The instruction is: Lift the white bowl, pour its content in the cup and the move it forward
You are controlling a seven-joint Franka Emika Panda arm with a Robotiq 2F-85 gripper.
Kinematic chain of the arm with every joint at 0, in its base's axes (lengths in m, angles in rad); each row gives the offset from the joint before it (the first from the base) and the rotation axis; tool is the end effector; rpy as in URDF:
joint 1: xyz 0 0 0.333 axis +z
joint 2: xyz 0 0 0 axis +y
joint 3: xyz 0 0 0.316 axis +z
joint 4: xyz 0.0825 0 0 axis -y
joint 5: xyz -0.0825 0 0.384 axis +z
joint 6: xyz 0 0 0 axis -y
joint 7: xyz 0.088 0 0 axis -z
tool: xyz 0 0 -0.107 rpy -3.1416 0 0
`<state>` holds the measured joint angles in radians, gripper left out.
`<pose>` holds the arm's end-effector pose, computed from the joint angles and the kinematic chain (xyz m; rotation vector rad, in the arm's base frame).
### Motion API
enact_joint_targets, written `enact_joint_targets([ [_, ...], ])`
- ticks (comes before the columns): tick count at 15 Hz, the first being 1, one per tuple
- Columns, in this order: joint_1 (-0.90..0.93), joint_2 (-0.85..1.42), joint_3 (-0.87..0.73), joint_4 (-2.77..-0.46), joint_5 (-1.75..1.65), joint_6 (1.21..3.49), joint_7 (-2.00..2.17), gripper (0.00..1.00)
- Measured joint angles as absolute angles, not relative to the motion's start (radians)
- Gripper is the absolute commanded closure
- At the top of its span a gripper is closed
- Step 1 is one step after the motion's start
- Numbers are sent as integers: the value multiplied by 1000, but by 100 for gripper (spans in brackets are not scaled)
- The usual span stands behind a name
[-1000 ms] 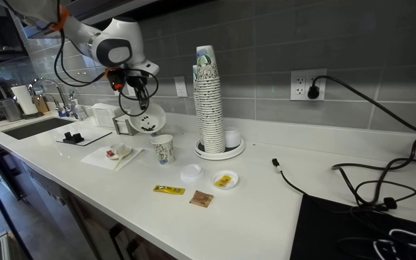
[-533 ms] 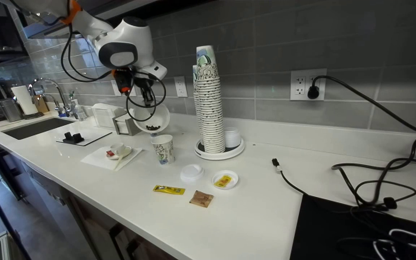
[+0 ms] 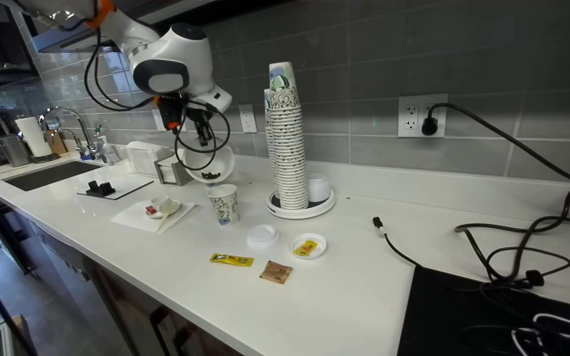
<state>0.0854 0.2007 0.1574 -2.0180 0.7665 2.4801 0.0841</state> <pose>0.5952 0.1413 0.3802 -2.4810 0.5113 -0.1890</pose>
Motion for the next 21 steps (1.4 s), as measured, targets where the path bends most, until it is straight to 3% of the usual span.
enact_joint_targets([
  [4,85,201,157,-2018,767,2480,84,94],
  [5,85,201,157,-2018,767,2480,84,99],
  [21,47,178,116,-2007,899,2423,96,99],
])
